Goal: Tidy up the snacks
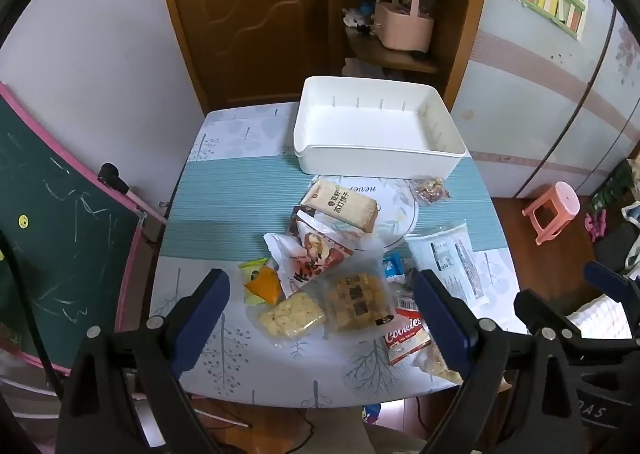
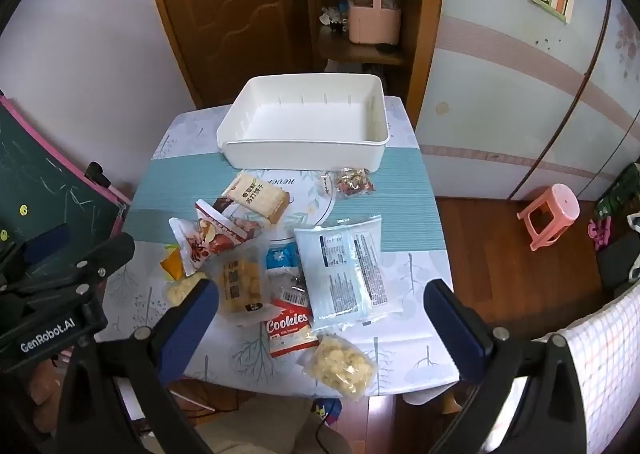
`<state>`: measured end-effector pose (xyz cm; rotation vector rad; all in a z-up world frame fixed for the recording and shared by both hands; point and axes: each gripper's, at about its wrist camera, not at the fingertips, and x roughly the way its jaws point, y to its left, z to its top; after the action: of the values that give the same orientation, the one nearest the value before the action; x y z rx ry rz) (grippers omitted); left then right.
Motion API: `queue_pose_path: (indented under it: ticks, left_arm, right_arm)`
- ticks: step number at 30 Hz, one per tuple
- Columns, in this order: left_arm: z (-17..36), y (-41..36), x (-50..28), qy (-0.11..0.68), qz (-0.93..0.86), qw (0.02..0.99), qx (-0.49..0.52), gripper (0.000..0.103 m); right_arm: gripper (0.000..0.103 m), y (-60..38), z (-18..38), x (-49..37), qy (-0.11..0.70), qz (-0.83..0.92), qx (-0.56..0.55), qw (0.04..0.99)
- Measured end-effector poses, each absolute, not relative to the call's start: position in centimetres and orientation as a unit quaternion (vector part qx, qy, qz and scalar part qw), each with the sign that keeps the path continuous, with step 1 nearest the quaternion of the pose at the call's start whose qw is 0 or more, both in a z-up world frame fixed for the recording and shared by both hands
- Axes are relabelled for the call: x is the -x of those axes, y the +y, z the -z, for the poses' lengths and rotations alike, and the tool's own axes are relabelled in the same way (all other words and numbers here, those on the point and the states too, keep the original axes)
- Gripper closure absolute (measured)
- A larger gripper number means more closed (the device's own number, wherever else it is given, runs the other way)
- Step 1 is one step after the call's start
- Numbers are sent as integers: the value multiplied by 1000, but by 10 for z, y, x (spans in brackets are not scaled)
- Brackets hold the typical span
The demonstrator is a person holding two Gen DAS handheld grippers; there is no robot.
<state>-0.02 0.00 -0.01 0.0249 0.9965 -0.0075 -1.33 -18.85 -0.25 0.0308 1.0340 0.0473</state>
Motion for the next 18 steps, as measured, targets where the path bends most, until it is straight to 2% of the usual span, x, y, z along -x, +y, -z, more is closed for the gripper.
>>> queue_pose_path:
  ticks: [18]
  left_arm:
    - [1,-3,-1,492,20,871,-5,10]
  right_arm:
    - [1,-191,1,15,493,-14,-7,870]
